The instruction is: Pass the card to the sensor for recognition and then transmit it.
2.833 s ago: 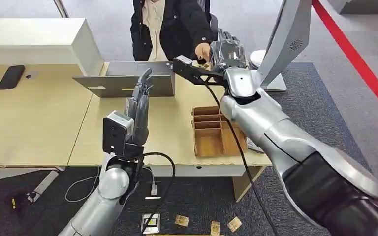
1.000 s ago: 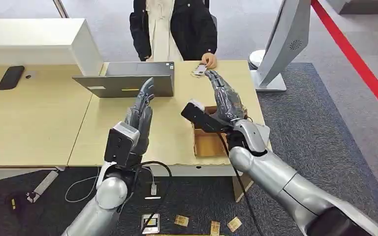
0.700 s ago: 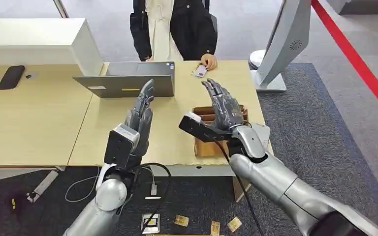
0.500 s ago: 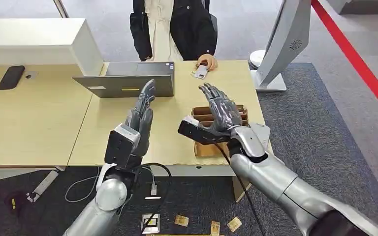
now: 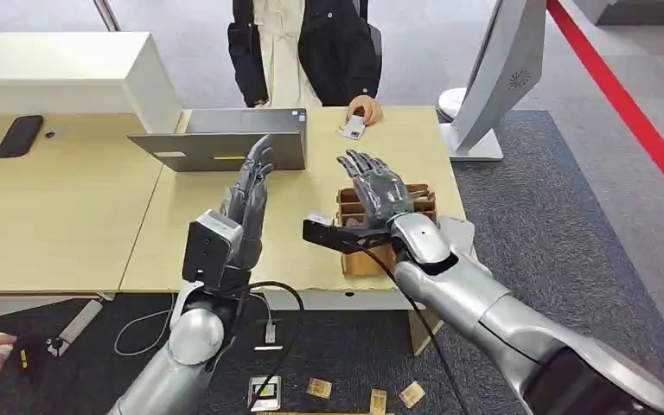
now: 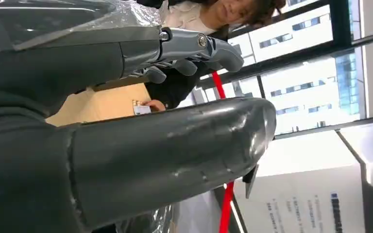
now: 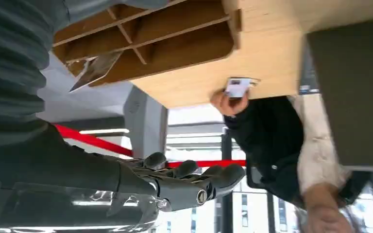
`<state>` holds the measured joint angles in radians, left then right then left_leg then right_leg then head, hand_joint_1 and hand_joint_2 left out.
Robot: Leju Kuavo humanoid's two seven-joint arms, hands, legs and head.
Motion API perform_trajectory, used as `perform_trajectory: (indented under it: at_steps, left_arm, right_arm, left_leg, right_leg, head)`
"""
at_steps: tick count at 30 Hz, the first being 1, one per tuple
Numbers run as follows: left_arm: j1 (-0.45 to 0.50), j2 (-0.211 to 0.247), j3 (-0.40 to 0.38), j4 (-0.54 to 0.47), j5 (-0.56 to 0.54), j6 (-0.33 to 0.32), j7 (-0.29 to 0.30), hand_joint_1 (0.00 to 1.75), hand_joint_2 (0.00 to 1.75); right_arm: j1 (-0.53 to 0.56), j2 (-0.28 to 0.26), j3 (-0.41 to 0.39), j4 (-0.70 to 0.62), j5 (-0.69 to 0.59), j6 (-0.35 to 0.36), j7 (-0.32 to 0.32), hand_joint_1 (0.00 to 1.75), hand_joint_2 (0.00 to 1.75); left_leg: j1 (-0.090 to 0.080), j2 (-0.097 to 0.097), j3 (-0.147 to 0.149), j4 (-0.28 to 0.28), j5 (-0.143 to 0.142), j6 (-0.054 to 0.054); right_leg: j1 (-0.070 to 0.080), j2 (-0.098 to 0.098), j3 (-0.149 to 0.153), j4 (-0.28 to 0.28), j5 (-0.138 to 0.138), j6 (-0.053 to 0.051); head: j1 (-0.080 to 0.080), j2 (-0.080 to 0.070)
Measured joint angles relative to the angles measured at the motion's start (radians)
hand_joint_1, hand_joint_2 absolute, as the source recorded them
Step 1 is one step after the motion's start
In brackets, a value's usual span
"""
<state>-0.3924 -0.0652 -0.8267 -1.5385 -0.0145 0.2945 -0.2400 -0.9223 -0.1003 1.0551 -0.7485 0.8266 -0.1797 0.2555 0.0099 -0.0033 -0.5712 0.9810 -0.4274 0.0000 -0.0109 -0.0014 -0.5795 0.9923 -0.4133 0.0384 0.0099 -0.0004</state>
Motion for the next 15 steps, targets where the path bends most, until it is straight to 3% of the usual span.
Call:
perform_trajectory:
  at_steps: [15]
  left_arm:
    - [-0.006,0.002,-0.004,-0.002,0.001,0.048,0.017,0.0,0.0]
  right_arm:
    - [-0.045,0.019,0.042,0.148,0.019,0.021,0.079,0.0,1.75]
  left_leg:
    - [0.0,0.0,0.0,0.0,0.0,0.0]
  right_leg:
    - [0.0,0.0,0.0,0.0,0.0,0.0]
  head:
    - [0.0,0.0]
